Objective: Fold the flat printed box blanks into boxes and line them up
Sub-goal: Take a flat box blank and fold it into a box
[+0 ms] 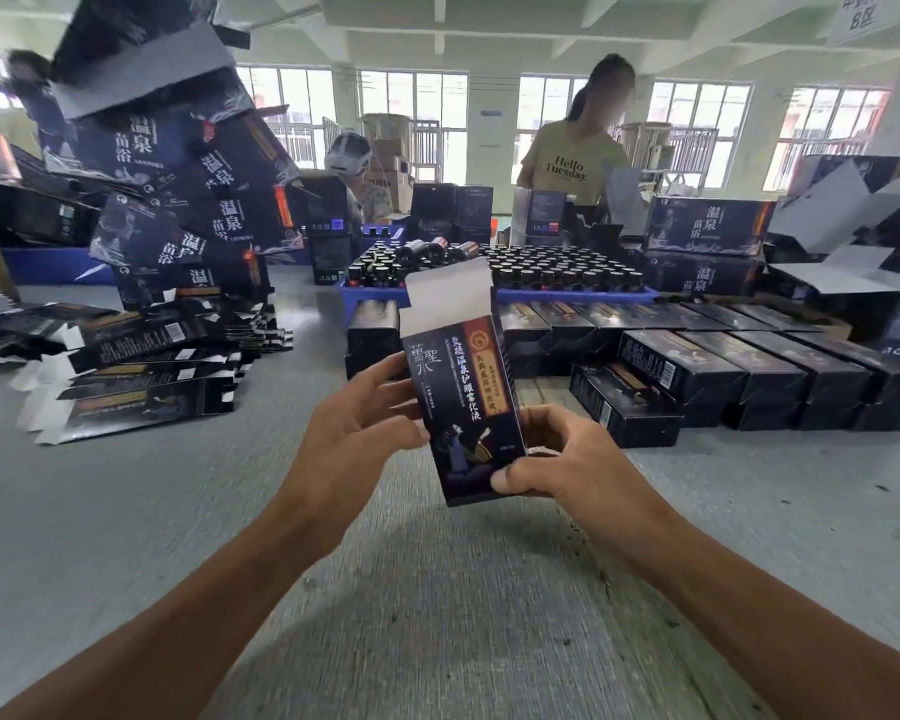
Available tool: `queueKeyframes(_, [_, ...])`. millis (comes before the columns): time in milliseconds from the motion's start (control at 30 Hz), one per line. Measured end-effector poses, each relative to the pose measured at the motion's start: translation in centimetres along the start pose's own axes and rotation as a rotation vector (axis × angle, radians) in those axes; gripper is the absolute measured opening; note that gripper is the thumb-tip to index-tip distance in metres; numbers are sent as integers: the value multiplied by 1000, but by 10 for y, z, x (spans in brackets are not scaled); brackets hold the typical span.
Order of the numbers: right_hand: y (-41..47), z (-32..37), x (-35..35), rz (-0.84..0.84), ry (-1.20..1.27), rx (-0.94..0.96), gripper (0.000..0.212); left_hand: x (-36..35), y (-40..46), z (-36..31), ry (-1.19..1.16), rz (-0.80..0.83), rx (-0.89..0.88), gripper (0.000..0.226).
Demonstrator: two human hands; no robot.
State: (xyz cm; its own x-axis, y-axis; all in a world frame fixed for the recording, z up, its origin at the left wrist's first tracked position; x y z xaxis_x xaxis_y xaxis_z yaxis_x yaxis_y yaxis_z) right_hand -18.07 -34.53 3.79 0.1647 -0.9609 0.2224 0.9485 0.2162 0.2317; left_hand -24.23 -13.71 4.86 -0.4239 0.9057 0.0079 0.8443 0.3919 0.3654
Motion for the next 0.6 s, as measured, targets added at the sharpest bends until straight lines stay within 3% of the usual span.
queueKeyframes(133, [0,0,1,47,-21,2,41,-4,-1,-1,-78,-12,-25,47])
queueKeyframes(233, [-1,6,3,-23,59,86,49,-3,1,2,-63,-33,-34,45])
queueKeyframes(400, [2,10,10,-147,167,159,38,-4,0,5,-11,34,-44,52])
queueKeyframes(500, [3,8,10,-130,137,178,32,-5,0,6,-24,41,-65,65])
queueKeyframes(600, [2,6,9,-94,143,221,40,-3,1,4,-51,41,-116,67])
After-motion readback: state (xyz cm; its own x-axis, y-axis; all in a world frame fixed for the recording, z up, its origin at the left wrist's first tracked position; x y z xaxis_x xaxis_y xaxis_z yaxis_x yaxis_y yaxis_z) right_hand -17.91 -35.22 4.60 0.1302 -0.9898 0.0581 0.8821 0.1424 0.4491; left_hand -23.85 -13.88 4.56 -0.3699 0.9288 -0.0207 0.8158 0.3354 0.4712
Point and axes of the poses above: each hand's wrist, its own y-axis towards the middle knuckle, its own x-axis out of the back of the hand, z = x × y, the point moved 1 cm from there along y, towards the middle knuckle, and after that the axes turned 14 degrees about -z, right-handed, at the moved point
